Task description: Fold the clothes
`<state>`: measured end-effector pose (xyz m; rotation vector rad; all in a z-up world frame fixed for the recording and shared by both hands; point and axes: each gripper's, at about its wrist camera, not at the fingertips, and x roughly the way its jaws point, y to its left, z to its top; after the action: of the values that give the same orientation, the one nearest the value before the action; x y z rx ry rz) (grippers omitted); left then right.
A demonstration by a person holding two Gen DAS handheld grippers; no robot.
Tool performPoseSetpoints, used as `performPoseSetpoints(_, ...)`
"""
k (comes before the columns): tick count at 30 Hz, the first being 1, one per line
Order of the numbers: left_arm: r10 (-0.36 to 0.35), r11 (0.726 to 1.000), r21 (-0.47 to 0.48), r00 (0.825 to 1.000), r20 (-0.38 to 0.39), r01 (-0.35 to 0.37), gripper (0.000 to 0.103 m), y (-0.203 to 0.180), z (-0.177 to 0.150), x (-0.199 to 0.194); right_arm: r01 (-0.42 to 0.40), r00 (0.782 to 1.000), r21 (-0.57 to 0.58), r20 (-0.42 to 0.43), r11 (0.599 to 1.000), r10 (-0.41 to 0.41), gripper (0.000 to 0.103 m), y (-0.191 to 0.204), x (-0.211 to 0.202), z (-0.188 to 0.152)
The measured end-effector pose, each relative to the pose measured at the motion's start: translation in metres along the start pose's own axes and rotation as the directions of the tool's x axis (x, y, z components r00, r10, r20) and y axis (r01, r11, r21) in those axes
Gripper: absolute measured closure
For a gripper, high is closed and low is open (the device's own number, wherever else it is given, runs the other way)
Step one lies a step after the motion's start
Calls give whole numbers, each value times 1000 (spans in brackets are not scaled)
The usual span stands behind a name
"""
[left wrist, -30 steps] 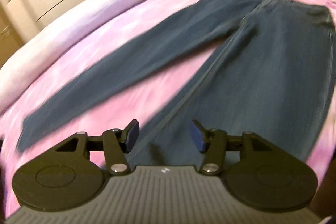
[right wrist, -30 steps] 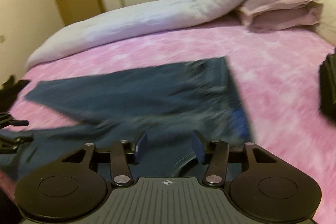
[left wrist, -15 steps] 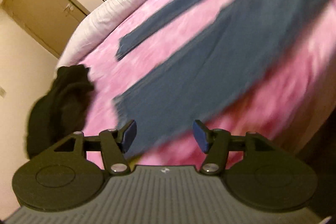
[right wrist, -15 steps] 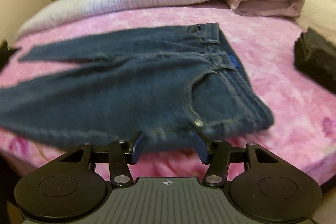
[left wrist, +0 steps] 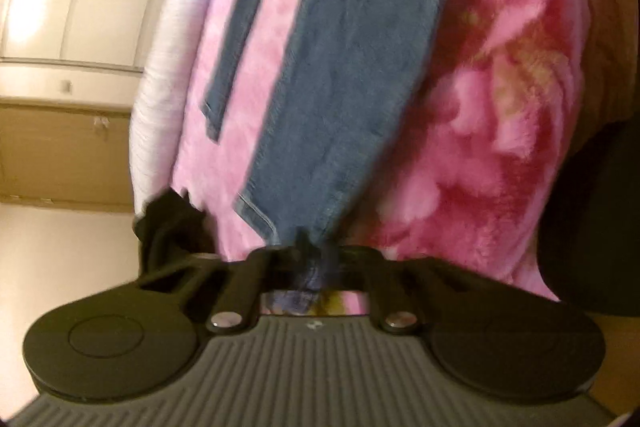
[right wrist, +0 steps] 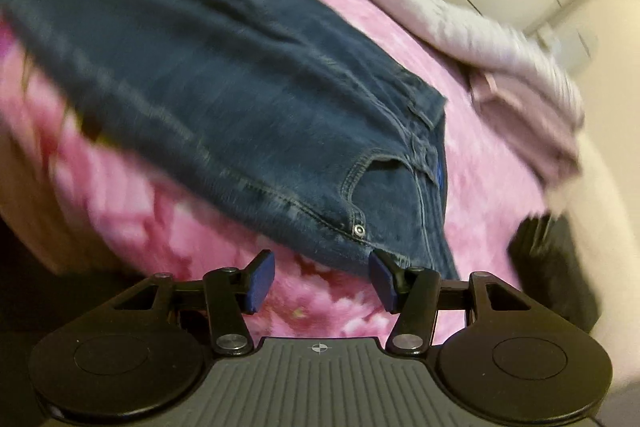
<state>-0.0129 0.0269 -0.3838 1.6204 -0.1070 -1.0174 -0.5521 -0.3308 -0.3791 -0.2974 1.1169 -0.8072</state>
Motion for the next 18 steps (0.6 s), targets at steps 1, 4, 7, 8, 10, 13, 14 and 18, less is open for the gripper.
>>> performPoseSetpoints(1, 9, 1000, 7, 1000, -1, -9, 99, 1, -1, -4, 6, 1000, -37, -3, 999, -6, 48, 4, 3, -2)
performPoseSetpoints(4, 17, 998, -61, 1000, -25, -18, 99, 11, -5, -21, 7, 1000, -81, 5, 997, -6, 48, 11, 5, -6)
performPoseSetpoints(7, -26, 998, -61, 998, -61, 22, 99, 1, -3, -23, -7, 1000, -78, 14, 997, 9, 48, 13, 6, -10)
performPoseSetpoints(8, -43, 998, -53, 996, -74, 39, 99, -4, -2, -22, -15, 1000, -68, 13, 998, 16, 48, 12, 8, -11)
performPoseSetpoints(10, -58, 998, -39, 994, -89, 55, 99, -12, -1, -24, -12, 1000, -63, 7, 998, 13, 48, 10, 11, -14)
performPoseSetpoints(13, -62, 996, -66, 994, -93, 56, 99, -11, -2, -28, 48, 999, -78, -3, 996, -48, 48, 5, 10, -19)
performPoseSetpoints(14, -63, 996, -76, 994, -94, 56, 99, -10, -1, -27, 69, 997, -91, -14, 993, -71, 48, 3, 13, -21)
performPoseSetpoints(18, -54, 998, -48, 994, -95, 50, 96, -14, -1, -24, 150, 985, -215, -51, 965, -164, 48, -3, 33, -32)
